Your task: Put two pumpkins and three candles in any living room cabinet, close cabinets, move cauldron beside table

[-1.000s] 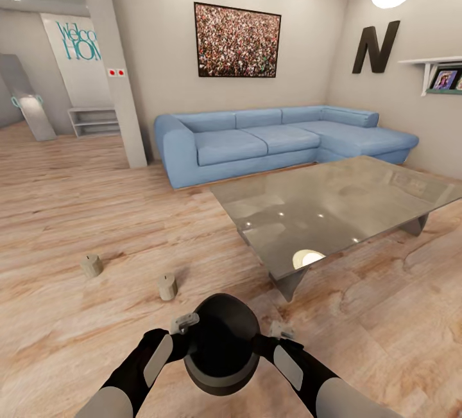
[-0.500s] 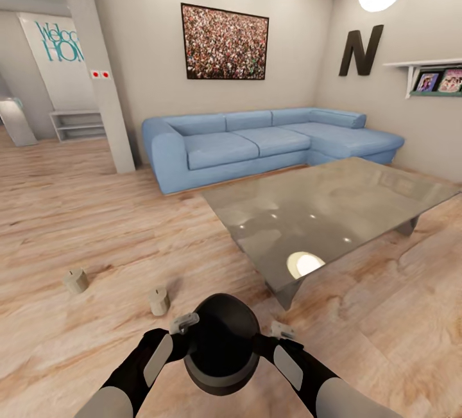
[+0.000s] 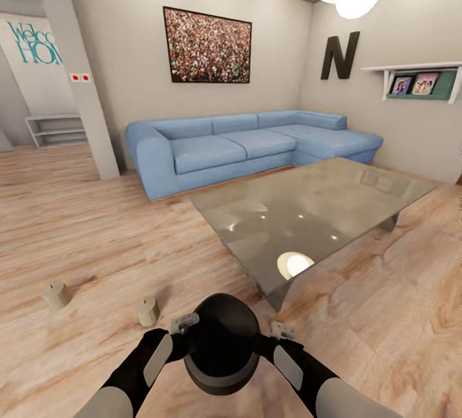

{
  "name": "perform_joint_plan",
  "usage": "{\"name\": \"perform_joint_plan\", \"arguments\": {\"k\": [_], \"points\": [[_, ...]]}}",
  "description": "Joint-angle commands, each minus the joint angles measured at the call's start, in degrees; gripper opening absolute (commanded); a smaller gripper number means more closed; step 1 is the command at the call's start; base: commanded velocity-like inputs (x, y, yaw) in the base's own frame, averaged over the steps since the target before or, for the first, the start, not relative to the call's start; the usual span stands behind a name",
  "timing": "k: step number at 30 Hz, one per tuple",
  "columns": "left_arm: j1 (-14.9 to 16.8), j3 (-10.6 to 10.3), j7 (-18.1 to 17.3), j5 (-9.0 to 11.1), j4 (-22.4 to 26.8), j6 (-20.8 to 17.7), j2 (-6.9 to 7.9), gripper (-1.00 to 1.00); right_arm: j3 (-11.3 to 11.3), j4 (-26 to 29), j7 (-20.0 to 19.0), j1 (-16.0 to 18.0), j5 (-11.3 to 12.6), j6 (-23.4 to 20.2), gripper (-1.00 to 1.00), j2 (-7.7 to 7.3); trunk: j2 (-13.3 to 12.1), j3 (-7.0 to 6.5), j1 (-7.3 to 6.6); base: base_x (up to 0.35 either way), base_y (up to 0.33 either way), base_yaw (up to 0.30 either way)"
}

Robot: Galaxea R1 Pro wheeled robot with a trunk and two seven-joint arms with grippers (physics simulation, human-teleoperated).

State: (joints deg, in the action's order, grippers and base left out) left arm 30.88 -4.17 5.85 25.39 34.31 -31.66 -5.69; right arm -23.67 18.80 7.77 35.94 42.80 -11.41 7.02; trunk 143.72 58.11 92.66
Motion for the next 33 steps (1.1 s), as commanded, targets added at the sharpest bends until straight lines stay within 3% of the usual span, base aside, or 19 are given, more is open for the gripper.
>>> {"name": "perform_joint_plan", "arguments": {"k": [1,22,33], "points": [[0.0,-0.1,0.6,0.1,0.1,-0.2,1.73,-1.00,0.7,2.3,-1.1,0.1,1.3,-0.4,-1.00,-0.08,0.0,0.02,0.00,0.087,0.074,-0.095],[0.0,-0.1,0.6,0.1,0.1,-0.2,1.73,-1.00,0.7,2.3,-1.1,0.1,1.3,-1.2,-1.00,-0.08,0.0,-0.02,0.00,0.048,0.040,-0.006],[0.0,-0.1,0.6,0.1,0.1,-0.2,1.73,-1.00,0.7,2.3,-1.1,0.1,1.3,-1.2,-1.00,-0.08,0.2,2.42,0.28,0.000,0.000,0.000]]}}
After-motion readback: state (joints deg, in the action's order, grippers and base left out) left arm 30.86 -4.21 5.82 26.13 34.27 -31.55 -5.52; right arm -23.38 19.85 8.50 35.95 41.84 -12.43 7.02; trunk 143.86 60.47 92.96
